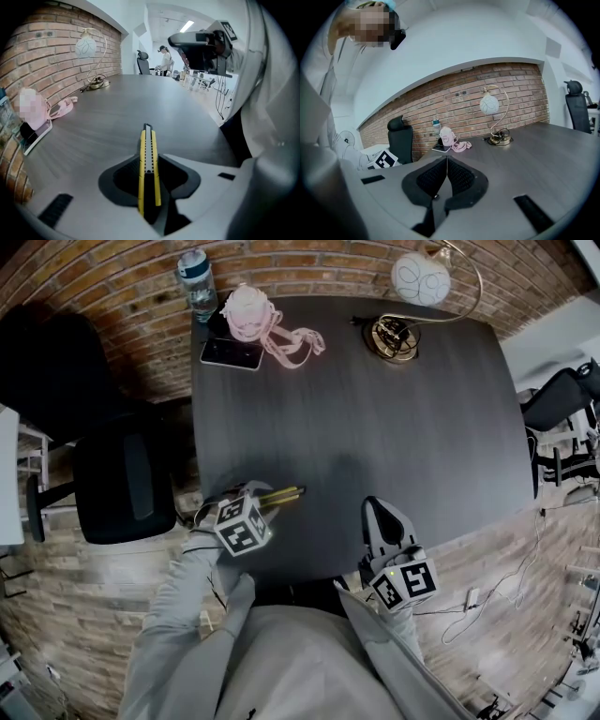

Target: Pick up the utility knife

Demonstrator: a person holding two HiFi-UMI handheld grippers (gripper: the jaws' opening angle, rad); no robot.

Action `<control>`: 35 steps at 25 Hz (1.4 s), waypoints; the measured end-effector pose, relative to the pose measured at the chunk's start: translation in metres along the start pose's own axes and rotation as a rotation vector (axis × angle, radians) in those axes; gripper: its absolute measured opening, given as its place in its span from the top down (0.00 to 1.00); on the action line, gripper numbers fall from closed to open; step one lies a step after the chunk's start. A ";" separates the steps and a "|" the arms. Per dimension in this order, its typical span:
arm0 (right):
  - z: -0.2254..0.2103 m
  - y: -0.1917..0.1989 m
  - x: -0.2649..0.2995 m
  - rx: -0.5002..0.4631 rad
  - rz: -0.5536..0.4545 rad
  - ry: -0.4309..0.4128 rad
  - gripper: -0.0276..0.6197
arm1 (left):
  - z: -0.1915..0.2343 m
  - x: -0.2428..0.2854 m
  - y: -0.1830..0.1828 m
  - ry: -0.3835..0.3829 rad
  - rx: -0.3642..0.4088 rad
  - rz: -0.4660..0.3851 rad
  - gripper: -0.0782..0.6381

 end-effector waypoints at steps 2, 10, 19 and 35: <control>0.000 0.000 -0.001 -0.001 -0.002 0.003 0.93 | 0.000 0.000 0.000 0.002 0.000 0.000 0.71; -0.001 -0.001 -0.002 -0.001 -0.007 0.010 0.93 | 0.000 0.000 0.000 -0.009 0.008 -0.009 0.72; -0.005 -0.002 -0.003 0.002 -0.013 0.007 0.93 | -0.003 -0.005 -0.003 -0.038 0.000 -0.010 0.72; -0.006 -0.007 0.004 0.005 -0.032 -0.084 0.93 | -0.003 -0.061 -0.039 -0.239 -0.120 -0.169 0.72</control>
Point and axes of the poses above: the fingertips, and each gripper's own axes: x forward along the fingers, z to its left, y out of its underside, the point moved 8 cm from there along -x, backward along the fingers, and after that the axes turned 5 degrees about -z, right-handed, at the moved point
